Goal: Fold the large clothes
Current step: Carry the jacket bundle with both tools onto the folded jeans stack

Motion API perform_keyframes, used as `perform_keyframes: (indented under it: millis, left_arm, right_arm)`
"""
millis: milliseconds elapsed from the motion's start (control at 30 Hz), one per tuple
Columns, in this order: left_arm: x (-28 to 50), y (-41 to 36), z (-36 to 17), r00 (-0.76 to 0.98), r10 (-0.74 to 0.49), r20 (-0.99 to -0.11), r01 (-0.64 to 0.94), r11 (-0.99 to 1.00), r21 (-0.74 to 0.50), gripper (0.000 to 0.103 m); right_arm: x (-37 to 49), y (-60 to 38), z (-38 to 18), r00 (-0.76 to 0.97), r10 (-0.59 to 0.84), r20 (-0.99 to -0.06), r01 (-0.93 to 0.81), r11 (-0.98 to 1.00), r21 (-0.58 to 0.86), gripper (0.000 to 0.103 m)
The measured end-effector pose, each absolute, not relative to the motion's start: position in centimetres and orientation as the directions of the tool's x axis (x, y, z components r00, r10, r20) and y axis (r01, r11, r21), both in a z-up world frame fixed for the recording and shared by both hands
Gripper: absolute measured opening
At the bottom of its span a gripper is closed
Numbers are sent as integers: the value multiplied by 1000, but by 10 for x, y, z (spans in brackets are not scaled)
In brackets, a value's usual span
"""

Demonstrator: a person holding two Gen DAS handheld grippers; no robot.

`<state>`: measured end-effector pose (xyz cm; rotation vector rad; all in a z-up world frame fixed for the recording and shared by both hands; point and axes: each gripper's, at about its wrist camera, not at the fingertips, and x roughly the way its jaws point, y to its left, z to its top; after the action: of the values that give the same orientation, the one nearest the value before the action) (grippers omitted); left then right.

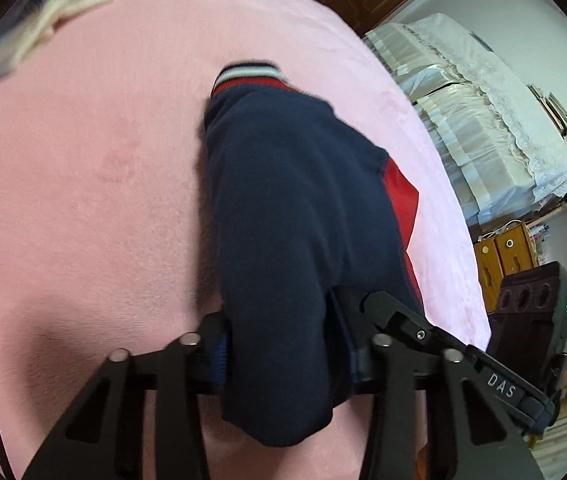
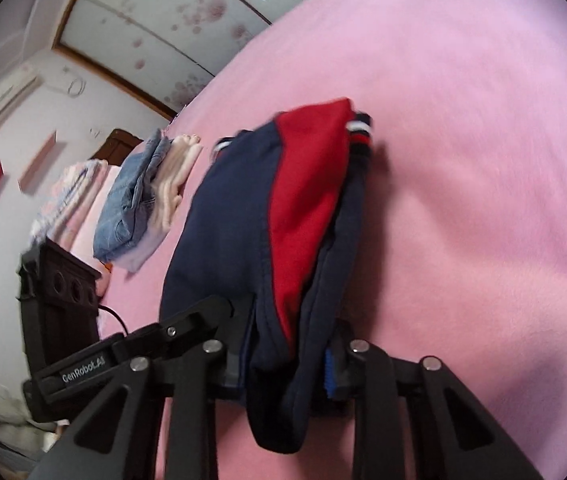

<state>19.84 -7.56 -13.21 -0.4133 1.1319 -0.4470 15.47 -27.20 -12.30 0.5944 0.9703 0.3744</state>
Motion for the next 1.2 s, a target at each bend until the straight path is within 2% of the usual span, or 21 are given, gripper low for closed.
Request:
perform_keyframes:
  millis: [267, 467, 800, 1000, 1200]
  left_arm:
    - [168, -68, -75, 407, -490, -771, 181, 870, -458, 35]
    - [134, -50, -30, 426, -492, -759, 193, 869, -455, 35]
    - [87, 33, 45, 514, -442, -735, 160, 891, -424, 35]
    - [106, 100, 87, 556, -393, -733, 135, 912, -387, 35]
    - [173, 175, 126, 609, -360, -707, 138, 926, -353, 35]
  right_arm:
    - [121, -250, -83, 566, 551, -613, -60, 769, 637, 23]
    - [86, -229, -47, 577, 576, -579, -105, 755, 647, 23]
    - [66, -149, 19, 553, 640, -533, -234, 733, 638, 23]
    - [97, -83, 52, 514, 698, -499, -317, 695, 645, 23]
    - [169, -10, 85, 505, 722, -473, -399, 681, 615, 22]
